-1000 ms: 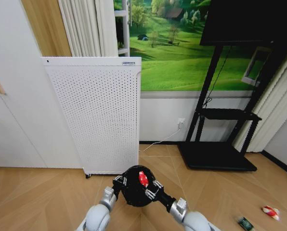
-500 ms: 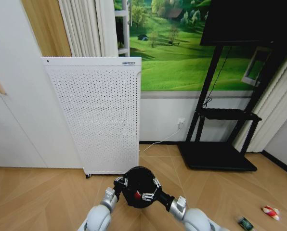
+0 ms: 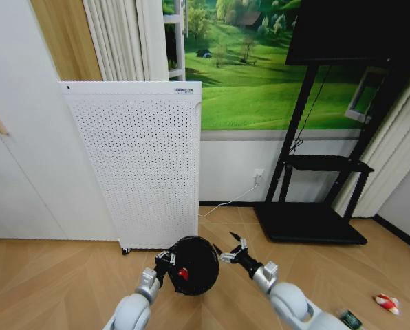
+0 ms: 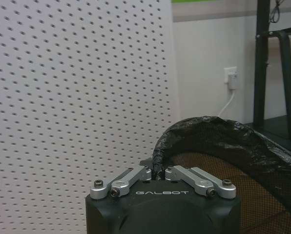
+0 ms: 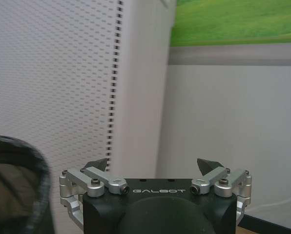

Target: Pick up the trash bin and place the garbage on the floor into it.

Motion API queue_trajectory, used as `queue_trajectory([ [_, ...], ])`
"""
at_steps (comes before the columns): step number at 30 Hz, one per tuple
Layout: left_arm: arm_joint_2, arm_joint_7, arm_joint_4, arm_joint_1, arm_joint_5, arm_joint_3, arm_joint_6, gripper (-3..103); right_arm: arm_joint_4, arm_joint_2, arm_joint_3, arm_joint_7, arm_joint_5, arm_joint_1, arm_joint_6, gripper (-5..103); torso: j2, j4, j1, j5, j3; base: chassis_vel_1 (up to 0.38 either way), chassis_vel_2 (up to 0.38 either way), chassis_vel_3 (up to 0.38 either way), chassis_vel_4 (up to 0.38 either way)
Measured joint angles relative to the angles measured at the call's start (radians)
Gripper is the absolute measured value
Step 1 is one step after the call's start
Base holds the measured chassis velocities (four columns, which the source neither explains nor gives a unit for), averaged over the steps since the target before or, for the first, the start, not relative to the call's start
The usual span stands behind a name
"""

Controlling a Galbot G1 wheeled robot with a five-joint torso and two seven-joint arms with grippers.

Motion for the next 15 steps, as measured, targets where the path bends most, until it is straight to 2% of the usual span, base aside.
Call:
queue_trajectory([
  [4,0.020,0.000,-0.050,0.062,-0.003,-0.089,-0.001,6,-0.004,0.040,0.085,0.109,0.012,-0.031,-0.078,100,0.000,-0.0001,0.000,0.0000,0.000,0.000,0.000,0.000,0.000],
  [7,0.022,0.000,-0.056,0.069,-0.004,-0.100,-0.001,6,-0.003,0.046,0.093,0.124,0.013,-0.036,-0.089,100,0.000,-0.0003,0.000,-0.0001,0.000,0.000,0.000,0.000,0.000],
  [9,0.026,0.000,-0.076,0.095,-0.006,-0.137,-0.001,6,-0.003,0.065,0.125,0.171,0.013,-0.053,-0.128,100,0.000,-0.0002,0.000,0.0000,0.000,0.000,0.000,0.000,0.000],
  [14,0.028,0.000,-0.099,0.129,-0.005,-0.181,-0.005,6,-0.007,0.083,0.163,0.225,0.013,-0.076,-0.166,100,0.000,-0.0001,0.000,0.0000,0.000,0.000,0.000,0.000,0.000],
  [15,0.023,0.001,-0.115,0.158,-0.001,-0.216,-0.010,6,-0.014,0.093,0.195,0.261,0.012,-0.096,-0.192,100,0.000,-0.0002,0.000,0.0000,0.000,0.000,0.000,0.000,0.000],
])
